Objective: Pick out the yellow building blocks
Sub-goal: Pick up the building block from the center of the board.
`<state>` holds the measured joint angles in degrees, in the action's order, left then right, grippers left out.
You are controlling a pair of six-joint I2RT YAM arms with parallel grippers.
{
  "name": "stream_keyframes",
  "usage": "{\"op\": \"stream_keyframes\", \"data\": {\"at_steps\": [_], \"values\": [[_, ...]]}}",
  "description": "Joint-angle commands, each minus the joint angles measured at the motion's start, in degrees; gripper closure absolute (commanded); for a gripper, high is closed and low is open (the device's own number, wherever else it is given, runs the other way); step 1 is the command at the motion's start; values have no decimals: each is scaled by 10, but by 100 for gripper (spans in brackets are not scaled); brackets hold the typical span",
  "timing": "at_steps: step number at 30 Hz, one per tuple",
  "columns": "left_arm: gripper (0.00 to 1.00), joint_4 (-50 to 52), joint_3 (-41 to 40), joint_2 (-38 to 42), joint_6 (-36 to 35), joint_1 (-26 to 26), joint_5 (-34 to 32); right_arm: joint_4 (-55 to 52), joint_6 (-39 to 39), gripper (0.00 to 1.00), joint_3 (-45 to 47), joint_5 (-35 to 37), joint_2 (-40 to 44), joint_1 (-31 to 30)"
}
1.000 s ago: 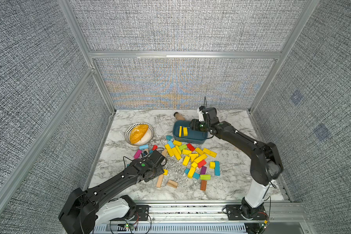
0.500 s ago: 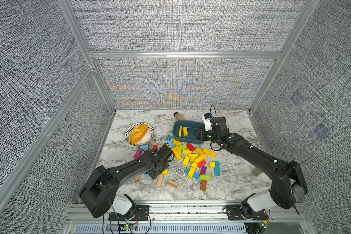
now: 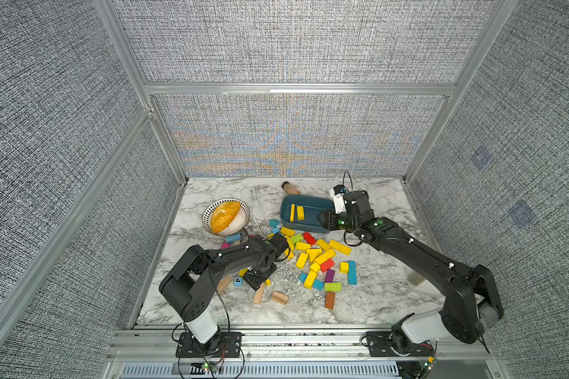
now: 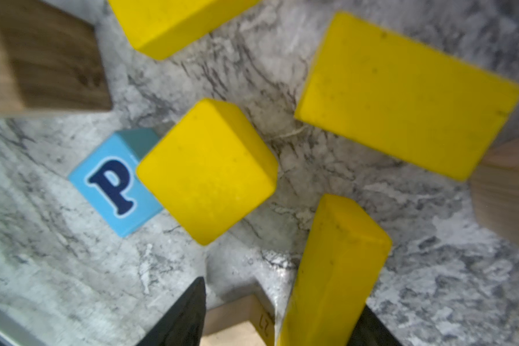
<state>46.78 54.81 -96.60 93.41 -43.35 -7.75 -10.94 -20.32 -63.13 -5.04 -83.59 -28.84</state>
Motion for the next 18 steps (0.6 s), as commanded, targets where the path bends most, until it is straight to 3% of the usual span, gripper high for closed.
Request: {"op": "stream_keyframes", "data": {"at_steps": [1,7,15,18], "values": [[33,6,3,-4,-4,0,-10,-11,-2,43,0,-6,-4,0],[49,8,9,-3,-16,0,-34,-13,-3,43,1,-9,-9,0],[88,10,16,14,-60,0,-68,-17,-1,43,1,-12,-5,0],[93,4,5,40,-68,0,-78,-18,-2,43,6,-14,3,0]]}}
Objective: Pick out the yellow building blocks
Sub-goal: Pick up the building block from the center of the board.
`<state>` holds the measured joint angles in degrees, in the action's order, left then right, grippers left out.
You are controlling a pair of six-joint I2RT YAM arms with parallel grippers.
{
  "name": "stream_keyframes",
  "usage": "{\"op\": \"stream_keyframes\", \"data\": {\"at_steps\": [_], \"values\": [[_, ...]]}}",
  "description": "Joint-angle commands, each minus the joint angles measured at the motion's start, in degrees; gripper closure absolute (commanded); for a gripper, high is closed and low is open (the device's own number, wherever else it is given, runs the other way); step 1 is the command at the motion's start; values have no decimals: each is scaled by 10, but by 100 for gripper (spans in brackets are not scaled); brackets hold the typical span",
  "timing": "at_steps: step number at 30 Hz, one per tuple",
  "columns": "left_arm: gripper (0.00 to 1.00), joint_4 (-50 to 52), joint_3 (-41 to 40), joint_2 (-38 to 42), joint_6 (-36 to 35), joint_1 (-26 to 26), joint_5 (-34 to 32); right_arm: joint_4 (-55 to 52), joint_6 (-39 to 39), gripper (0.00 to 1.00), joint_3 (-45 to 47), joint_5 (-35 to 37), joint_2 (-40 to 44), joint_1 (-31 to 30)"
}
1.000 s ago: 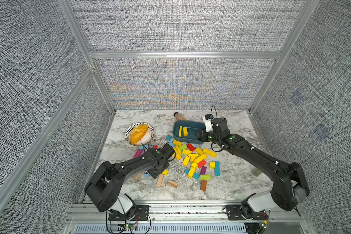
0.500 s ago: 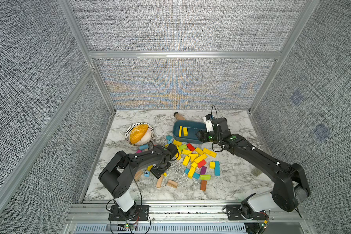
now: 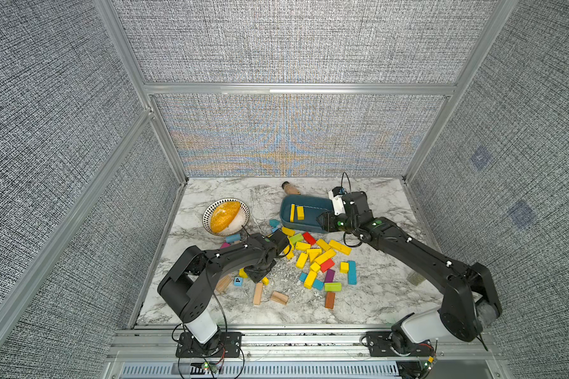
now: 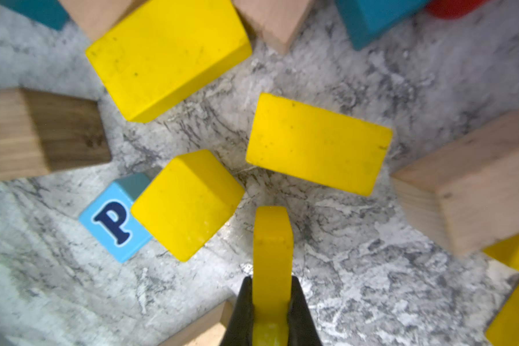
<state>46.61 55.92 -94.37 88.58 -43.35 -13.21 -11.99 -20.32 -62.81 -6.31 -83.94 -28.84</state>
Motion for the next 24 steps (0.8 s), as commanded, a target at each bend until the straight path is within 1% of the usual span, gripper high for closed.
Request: {"op": "stream_keyframes", "data": {"at_steps": [1,4,6,7,10,11,12,13,17,20,24], "values": [[94,1,-13,30,-24,-1,-28,-8,-2,43,5,-6,10,0],[100,-19,-26,74,-50,-4,-44,-4,-3,43,18,-36,25,0],[100,-71,-46,113,-88,-6,-47,6,-6,43,37,-77,40,-1],[100,-124,-67,139,-117,-6,-40,14,-10,43,50,-105,48,-2],[100,-321,-137,215,-225,-6,13,54,-27,43,91,-205,73,-15],[100,-371,-157,235,-239,-6,25,62,-30,43,101,-235,78,-22],[100,-397,-167,246,-243,-6,32,66,-31,43,105,-256,82,-29],[100,-401,-167,256,-252,-6,38,68,-31,42,107,-271,87,-39],[100,-385,-138,267,-305,-6,93,63,-24,36,105,-272,95,-86],[100,-407,-144,270,-311,-6,124,66,-22,34,102,-268,72,-117],[100,-426,-160,281,-312,-6,135,76,-26,34,87,-256,30,-148]]}}
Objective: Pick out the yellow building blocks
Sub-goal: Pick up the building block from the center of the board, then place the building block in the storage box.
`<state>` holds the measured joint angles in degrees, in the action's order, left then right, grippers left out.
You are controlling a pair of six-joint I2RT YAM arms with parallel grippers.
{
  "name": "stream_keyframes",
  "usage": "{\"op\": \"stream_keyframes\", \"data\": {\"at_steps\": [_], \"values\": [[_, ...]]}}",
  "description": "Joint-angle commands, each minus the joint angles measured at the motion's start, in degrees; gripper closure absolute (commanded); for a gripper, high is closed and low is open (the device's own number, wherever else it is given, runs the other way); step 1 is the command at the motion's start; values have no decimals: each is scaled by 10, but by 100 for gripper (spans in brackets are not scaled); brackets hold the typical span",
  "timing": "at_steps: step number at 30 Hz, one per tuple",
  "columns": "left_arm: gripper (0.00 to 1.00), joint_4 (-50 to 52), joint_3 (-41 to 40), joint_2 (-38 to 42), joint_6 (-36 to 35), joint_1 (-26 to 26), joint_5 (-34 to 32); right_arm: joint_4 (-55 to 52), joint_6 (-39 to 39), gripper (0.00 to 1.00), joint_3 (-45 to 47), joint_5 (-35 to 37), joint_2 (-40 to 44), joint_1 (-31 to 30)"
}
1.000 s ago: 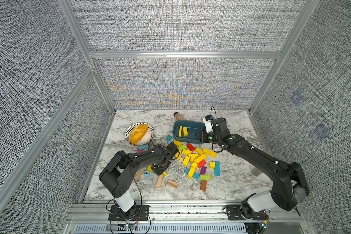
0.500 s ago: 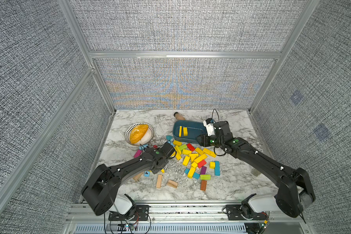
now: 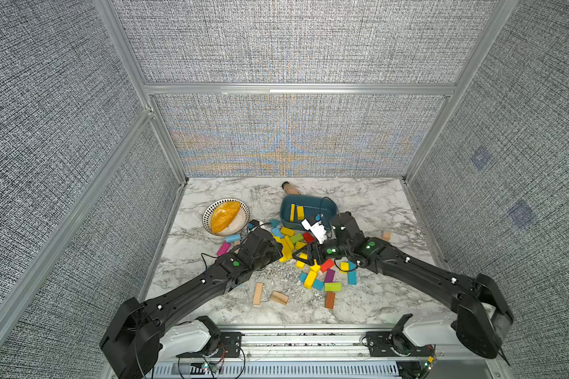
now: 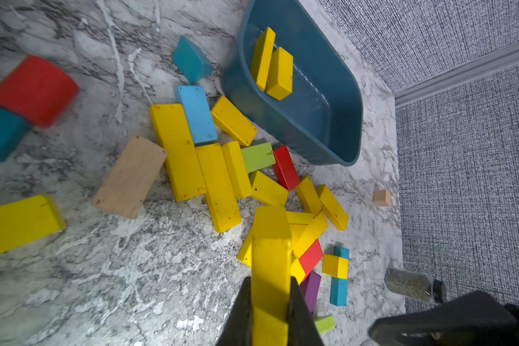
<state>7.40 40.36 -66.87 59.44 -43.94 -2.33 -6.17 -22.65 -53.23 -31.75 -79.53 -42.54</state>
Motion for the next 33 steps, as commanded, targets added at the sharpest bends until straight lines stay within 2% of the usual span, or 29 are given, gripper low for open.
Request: {"op": "stream_keyframes", "data": {"at_steps": [1,7,15,20,28,30,32,33], "values": [[100,-34,-6,10,-20,0,25,22,-7,34,-13,0,-24,-15],[100,-33,-13,20,-18,1,23,57,-33,35,-29,2,-67,-30],[100,-29,-12,22,-18,0,21,81,-55,42,-36,19,-107,-39],[100,-17,-3,26,-20,0,21,107,-66,53,-40,25,-128,-41],[99,-10,5,25,-23,0,20,108,-84,77,-38,57,-132,-43],[93,-20,1,25,-24,0,20,104,-87,82,-38,63,-129,-43],[73,-29,-1,22,-20,0,15,100,-91,87,-38,71,-125,-43],[66,-34,0,21,-21,0,14,98,-93,88,-36,76,-123,-43]]}}
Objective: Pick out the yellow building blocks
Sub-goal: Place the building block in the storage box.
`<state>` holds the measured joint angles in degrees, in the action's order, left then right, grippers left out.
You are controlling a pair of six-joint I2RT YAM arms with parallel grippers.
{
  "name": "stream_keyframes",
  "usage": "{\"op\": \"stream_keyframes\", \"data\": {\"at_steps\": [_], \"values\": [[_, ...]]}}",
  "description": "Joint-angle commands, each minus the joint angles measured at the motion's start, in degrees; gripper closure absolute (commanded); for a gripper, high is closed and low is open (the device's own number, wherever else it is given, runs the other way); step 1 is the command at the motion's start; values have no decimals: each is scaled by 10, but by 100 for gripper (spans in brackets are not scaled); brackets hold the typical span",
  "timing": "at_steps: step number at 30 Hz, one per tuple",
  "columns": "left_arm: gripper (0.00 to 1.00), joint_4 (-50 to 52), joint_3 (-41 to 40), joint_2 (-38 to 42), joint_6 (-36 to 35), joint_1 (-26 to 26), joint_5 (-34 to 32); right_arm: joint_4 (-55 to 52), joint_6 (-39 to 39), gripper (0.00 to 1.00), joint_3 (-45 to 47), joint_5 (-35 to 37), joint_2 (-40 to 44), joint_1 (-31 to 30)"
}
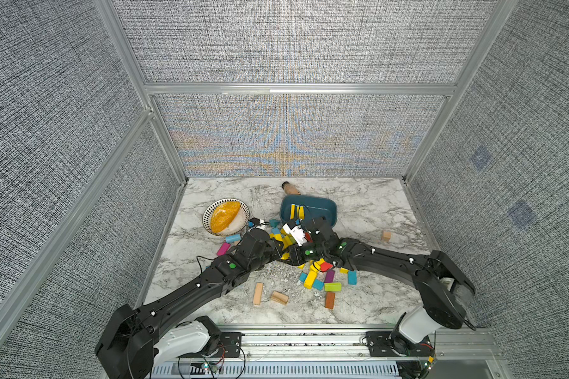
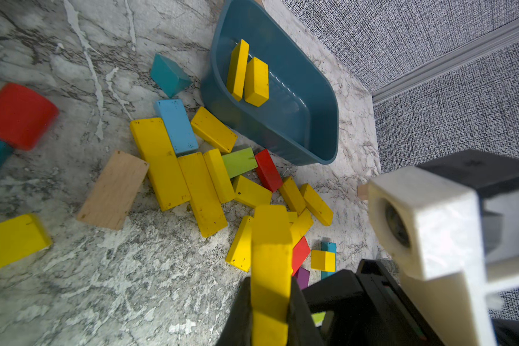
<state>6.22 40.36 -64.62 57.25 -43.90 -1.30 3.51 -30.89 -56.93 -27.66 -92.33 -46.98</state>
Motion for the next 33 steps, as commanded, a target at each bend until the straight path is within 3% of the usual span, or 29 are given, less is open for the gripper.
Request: {"op": "stream_keyframes", "data": {"at_steps": [1,4,8,14,18,28,33], "values": [[59,-24,3,-5,-2,0,4,-1,-14,89,1,40,7,2],[32,-3,18,-6,-10,0,-14,-1,-24,92,5,54,12,3],[21,34,28,9,-16,0,-72,-13,-27,95,2,76,17,14],[19,142,55,26,-22,0,-213,-60,-6,95,-51,112,-7,82],[20,242,81,13,-13,1,-270,-118,14,95,-131,148,-64,131],[20,301,77,-2,-9,1,-280,-276,58,95,-369,269,-274,180],[20,294,88,-11,-25,1,-271,-310,69,93,-427,326,-330,187]]}}
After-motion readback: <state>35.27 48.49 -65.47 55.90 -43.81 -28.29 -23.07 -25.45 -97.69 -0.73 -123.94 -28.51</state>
